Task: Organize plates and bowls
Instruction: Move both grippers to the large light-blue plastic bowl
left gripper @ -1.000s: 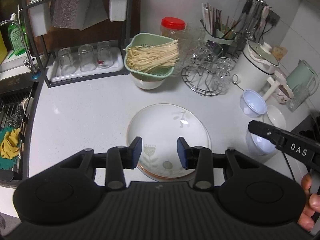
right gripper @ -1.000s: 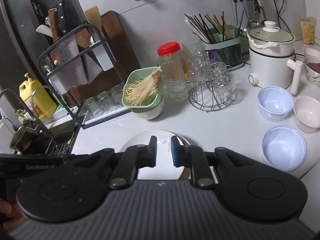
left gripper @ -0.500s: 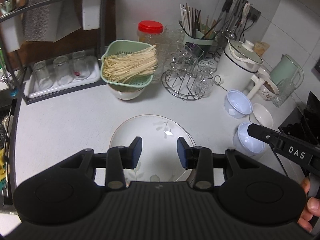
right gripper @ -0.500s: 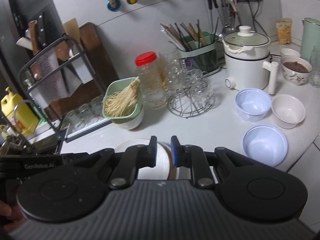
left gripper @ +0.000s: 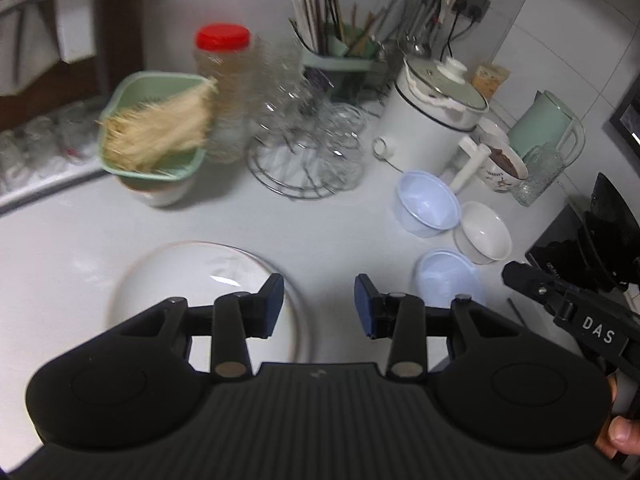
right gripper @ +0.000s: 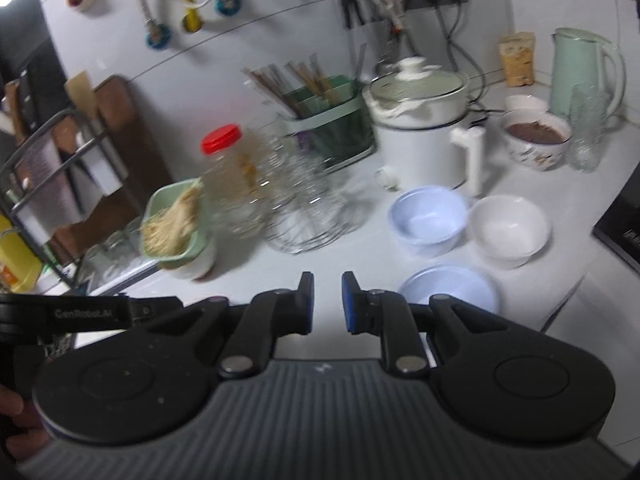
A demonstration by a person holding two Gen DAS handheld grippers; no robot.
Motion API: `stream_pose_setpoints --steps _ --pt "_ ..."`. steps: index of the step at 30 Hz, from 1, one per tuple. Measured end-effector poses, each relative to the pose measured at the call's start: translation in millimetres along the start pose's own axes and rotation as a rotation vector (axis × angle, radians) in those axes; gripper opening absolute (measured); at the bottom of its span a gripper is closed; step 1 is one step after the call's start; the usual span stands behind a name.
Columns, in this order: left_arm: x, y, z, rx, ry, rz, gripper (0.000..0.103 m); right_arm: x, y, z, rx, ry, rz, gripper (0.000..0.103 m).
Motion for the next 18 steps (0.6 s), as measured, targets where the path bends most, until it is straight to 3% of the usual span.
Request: stream_pose_setpoints --steps 5,7,10,12,18 --pt "-42.4 -6.2 -18.9 0.011 0.016 -0.009 0.047 -43.7 -13.3 4.5 -0.013 0.035 -0.005 0.019" --pt "-57.1 -8.3 -28.5 0.021 0.021 -0.005 0.06 -60.2 -16.5 4.1 -0.011 0.049 -0.009 0.02" --pt "-74.6 -10.6 -43.9 0.03 0.014 -0.001 0.066 -83.2 -20.2 2.0 -0.004 0.068 -0.008 0.036" --pt "-84.1 -10.3 -55.4 0.047 0.026 0.008 0.066 -98.5 -22.6 1.6 -0.003 0.089 -0.01 0.061" --pt "-107.1 -4.4 -90.2 0.088 0.04 -0.005 0.066 -136.7 -20.0 -8.9 0.034 0.097 -0.015 0.063"
Point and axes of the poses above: each gripper's, at about its wrist camera, not at the fingertips, and z roughly against the way its jaws point, x to its left, y to its underside, the point moved 8 cm from there along -z, roughly the way its jaws point, and after that the axes turned 10 degrees about -y, right-handed, at the moved point
